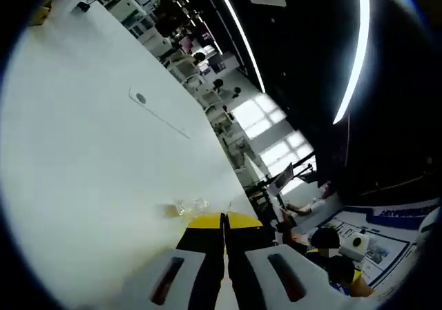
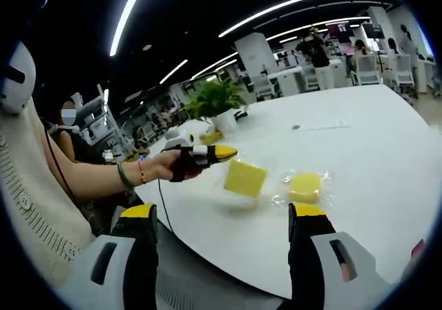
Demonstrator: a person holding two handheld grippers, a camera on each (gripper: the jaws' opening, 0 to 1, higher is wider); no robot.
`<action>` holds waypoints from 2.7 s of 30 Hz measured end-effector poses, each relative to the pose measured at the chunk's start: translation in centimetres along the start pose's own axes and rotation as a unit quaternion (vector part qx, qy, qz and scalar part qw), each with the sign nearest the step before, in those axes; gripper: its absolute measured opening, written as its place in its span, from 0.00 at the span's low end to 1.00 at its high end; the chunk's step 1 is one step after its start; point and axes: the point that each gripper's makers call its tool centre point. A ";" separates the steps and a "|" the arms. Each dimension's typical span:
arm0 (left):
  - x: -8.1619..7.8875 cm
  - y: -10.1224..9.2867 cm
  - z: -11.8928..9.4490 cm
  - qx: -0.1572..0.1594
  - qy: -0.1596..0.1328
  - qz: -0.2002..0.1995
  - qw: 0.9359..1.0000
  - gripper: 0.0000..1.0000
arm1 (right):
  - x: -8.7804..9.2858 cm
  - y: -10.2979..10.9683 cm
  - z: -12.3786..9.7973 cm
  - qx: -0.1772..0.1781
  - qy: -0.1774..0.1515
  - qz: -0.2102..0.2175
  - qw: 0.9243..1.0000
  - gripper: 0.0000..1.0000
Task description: Compare the silicone blocks by pressing each to a similar depth, holding the contact briefly, and releasing to observe deformation and rebound differences across the visible hardness samples.
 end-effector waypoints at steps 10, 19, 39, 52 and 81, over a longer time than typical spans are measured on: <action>-1.3 -1.6 -0.6 0.009 0.012 0.035 0.999 0.00 | -0.5 0.1 0.0 0.000 -0.016 -0.005 1.000 0.72; -2.0 -4.1 -1.9 0.018 0.031 0.081 0.996 0.00 | -1.3 1.1 0.9 -0.022 -0.016 -0.026 0.999 0.75; -2.3 -11.0 -4.3 0.077 0.065 0.158 0.982 0.00 | -5.2 1.5 3.9 -0.073 -0.012 -0.091 0.993 0.72; -2.1 -15.3 -5.3 0.119 0.099 0.204 0.967 0.00 | -5.9 2.0 7.2 -0.096 0.011 -0.144 0.985 0.75; -0.1 -20.1 -6.0 0.236 0.186 0.307 0.903 0.00 | -5.6 4.8 11.9 -0.190 0.049 -0.189 0.962 0.57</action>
Point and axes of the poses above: the point that each gripper's makers call its tool centre point, and the gripper's own axes: z roughly forward along the fingers, y roughly to its left, x roughly out of its underside, and after that the axes turned 9 degrees about -y, right-handed
